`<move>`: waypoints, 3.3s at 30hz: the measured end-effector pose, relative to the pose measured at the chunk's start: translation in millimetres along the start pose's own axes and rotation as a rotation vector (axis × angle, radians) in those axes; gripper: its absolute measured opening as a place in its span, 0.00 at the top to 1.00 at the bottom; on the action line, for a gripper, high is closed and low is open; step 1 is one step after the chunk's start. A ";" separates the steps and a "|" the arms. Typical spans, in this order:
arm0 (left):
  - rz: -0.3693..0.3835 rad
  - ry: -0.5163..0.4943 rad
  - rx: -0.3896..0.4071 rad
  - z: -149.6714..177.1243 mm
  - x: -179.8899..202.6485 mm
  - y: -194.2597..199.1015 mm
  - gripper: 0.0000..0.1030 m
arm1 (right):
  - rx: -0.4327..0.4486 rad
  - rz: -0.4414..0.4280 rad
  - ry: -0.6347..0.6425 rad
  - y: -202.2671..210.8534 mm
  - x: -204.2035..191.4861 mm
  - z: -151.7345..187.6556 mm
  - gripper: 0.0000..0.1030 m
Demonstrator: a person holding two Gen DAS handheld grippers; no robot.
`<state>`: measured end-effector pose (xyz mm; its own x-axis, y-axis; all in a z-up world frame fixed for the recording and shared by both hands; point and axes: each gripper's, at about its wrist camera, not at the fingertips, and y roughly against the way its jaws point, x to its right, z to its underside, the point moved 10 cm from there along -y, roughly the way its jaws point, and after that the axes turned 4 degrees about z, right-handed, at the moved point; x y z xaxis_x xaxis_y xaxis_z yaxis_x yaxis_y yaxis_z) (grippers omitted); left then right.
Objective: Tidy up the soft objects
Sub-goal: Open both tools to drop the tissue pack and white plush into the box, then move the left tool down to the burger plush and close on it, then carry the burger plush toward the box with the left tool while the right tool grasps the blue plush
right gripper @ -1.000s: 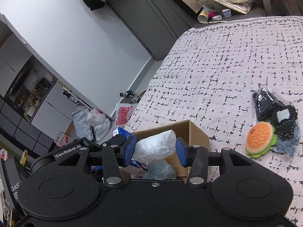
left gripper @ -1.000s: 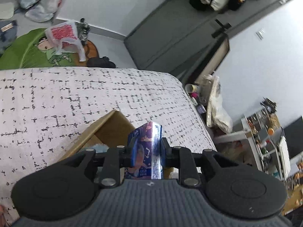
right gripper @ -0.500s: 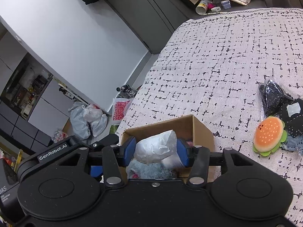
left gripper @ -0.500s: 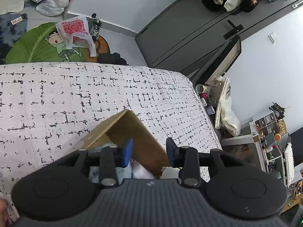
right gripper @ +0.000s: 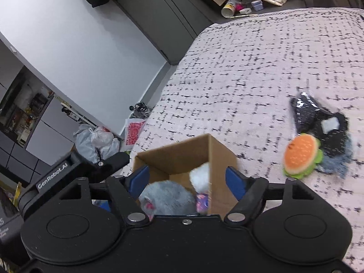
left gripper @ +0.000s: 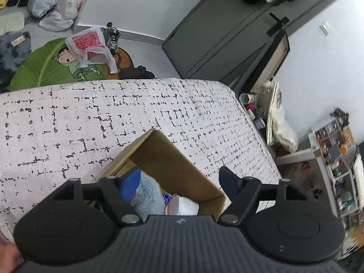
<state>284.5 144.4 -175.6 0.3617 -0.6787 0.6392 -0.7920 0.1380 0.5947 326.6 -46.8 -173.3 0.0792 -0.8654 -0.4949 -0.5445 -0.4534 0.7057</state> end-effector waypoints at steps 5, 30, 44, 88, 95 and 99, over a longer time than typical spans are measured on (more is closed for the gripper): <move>-0.010 -0.051 -0.031 10.3 9.3 -0.5 0.22 | 0.009 0.033 0.010 18.6 16.1 0.0 0.20; -0.037 -0.450 -0.142 76.5 85.2 4.4 0.04 | -0.030 0.114 0.019 77.9 111.0 -23.7 0.00; -0.047 -0.625 -0.241 120.0 114.8 -18.0 0.06 | -0.043 0.075 -0.213 57.4 177.6 -4.3 0.04; -0.166 -0.627 -0.441 176.8 123.3 -146.5 0.36 | -0.086 -0.041 -0.264 0.9 201.1 -3.0 0.97; -0.134 -0.505 -0.454 178.3 113.8 -148.0 0.59 | -0.081 -0.029 -0.278 8.9 207.3 1.7 0.97; -0.142 -0.526 -0.408 170.6 117.3 -133.1 0.69 | -0.067 -0.037 -0.269 17.6 203.9 1.7 0.97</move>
<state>348.5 -76.6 -263.0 0.0798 -0.9565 0.2806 -0.4680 0.2126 0.8577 331.7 -230.8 -262.6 -0.1312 -0.7641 -0.6316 -0.4885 -0.5046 0.7119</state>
